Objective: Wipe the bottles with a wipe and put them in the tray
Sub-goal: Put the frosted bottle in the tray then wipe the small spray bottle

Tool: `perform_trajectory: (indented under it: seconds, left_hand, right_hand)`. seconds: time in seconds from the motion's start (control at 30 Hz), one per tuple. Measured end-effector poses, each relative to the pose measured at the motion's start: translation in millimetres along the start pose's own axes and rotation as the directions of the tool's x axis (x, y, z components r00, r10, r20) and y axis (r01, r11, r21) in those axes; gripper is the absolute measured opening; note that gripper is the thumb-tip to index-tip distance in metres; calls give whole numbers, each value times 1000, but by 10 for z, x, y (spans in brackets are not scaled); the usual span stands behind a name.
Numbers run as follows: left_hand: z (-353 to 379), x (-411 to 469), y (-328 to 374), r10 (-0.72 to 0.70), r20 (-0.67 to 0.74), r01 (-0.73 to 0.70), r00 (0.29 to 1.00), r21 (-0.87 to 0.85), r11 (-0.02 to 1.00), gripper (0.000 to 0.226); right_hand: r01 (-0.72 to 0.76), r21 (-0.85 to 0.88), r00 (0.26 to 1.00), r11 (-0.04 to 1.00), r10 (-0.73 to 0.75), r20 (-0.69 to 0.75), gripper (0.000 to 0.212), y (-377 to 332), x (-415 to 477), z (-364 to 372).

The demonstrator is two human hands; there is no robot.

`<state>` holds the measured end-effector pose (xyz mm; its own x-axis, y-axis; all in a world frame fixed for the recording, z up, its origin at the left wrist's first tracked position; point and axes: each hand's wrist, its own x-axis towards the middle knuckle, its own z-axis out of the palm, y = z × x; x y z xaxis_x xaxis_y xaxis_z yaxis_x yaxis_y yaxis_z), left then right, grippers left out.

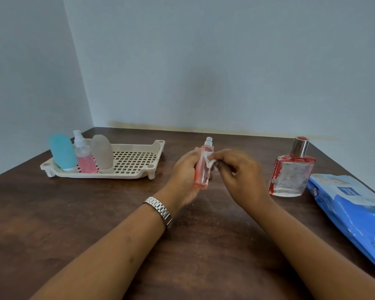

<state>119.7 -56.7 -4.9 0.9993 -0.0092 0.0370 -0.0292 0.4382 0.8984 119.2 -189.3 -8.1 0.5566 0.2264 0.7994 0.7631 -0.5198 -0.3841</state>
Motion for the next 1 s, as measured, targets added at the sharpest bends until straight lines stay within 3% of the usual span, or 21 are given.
perform_trajectory:
  seconds: [0.13,0.33,0.4,0.53,0.67,0.87,1.0]
  left_hand:
    - [-4,2,6,15,6,-15,1000,-45,999,36]
    - [-92,6,151,-19,-71,4,997,-206,979,31]
    - [-82,-12,144,-28,-47,17,999,-209,978,31]
    - [-21,-27,25,-29,29,31,999,-48,998,39]
    - [24,-45,-16,-17,89,10,996,72,997,31]
    - [-41,11,43,16,-13,-16,1000,-29,999,34]
    - [-110,75,111,2,-132,-20,991,-139,990,37]
  right_hand:
    - [10,-33,1000,999,-10,-11,28,-92,-28,43]
    - [183,-34,966,982,-174,190,23,-272,-98,131]
    - [153,-8,973,988,-149,178,23,-244,-85,114]
    - [-4,-4,999,1000,4,36,21,-118,-14,11]
    - [-93,-22,995,995,92,-46,22,-56,13,-57]
    - [80,-44,991,996,-75,110,25,-209,-52,54]
    - [136,72,966,988,-148,210,24,-264,-63,57]
